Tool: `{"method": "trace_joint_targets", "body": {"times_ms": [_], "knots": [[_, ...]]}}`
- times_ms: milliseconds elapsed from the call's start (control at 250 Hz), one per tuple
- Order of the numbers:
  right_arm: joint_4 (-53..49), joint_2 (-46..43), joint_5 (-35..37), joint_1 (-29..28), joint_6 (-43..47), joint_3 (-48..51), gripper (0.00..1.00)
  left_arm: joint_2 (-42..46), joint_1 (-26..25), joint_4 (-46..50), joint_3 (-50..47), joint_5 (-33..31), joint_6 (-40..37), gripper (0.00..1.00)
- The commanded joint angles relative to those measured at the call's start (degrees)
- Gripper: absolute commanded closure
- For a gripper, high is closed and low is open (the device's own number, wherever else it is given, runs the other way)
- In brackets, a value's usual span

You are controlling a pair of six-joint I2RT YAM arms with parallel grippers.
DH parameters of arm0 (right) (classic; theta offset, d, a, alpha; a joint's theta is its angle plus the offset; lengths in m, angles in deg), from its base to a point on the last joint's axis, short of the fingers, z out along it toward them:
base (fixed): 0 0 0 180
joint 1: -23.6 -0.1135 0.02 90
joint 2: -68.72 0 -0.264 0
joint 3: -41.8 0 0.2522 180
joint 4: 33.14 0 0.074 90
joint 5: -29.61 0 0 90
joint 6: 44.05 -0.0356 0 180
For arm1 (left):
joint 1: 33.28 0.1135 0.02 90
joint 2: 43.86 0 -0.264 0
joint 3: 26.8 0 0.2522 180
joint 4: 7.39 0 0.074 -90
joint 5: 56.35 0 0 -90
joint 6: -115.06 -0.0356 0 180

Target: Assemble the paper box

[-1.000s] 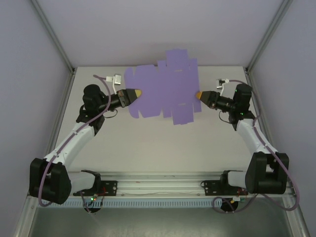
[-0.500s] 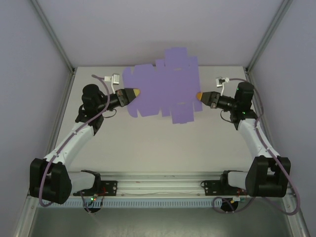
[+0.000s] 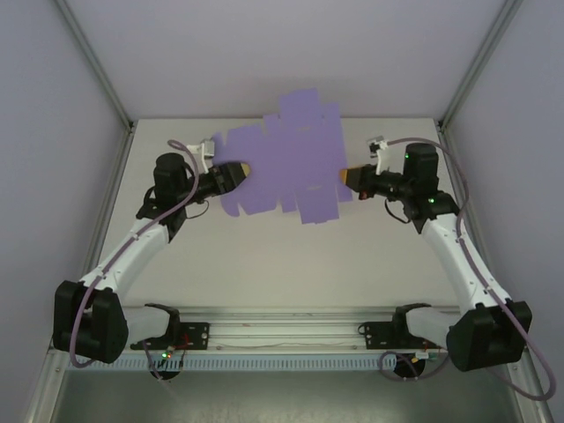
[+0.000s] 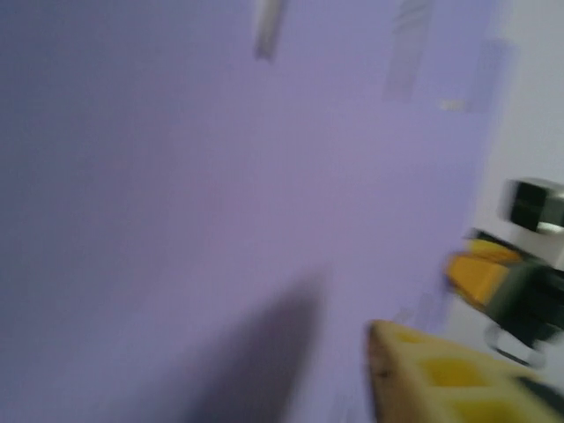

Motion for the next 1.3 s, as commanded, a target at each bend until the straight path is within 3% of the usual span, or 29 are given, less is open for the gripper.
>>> {"method": "trace_joint_targets", "body": {"times_ms": [0,104,180,364,488,696,839,923,987,1107,1295], "knots": [[-10.08,1.56,11.31,-1.03,10.03,-2.26,1.00,-0.11,-0.84,15.19,0.30,-15.10,-5.29,0.00],[-12.79,7.03,9.51,-0.99,11.55,-2.62,1.00,-0.27,-0.65,23.50,-0.28,-25.44,-5.87,0.00],[-14.05,11.68,8.39,-1.08,12.72,-3.45,1.00,-0.30,-0.50,26.99,-0.42,-28.97,-6.04,0.00],[-20.14,22.00,12.92,-1.54,18.43,-10.09,1.00,-0.30,-0.33,26.67,-0.42,-27.59,-7.64,0.00],[-20.63,25.29,27.36,-6.33,25.19,-12.35,1.00,-2.71,-0.28,24.00,0.21,-24.03,-7.62,0.00],[-12.11,26.27,53.89,-18.31,40.98,-8.53,1.00,-8.36,-0.33,20.47,2.12,-18.85,-7.55,0.00],[10.81,28.91,78.74,-27.30,61.14,2.40,1.00,-9.42,-0.36,19.58,3.13,-17.29,-7.20,0.00],[25.13,32.15,86.80,-29.94,70.70,7.49,1.00,-8.77,-0.32,18.96,3.27,-16.62,-6.82,0.00],[24.97,32.25,86.05,-30.59,68.36,7.55,1.00,-8.23,-0.41,18.50,3.37,-16.44,-6.70,0.00],[12.69,28.55,77.00,-30.47,56.25,3.52,1.00,-8.09,-0.48,17.40,3.25,-13.91,-7.82,0.00],[-0.80,21.67,66.04,-27.18,50.69,-1.59,1.00,-8.53,-0.95,11.44,0.31,-6.82,-11.84,0.00]]}}
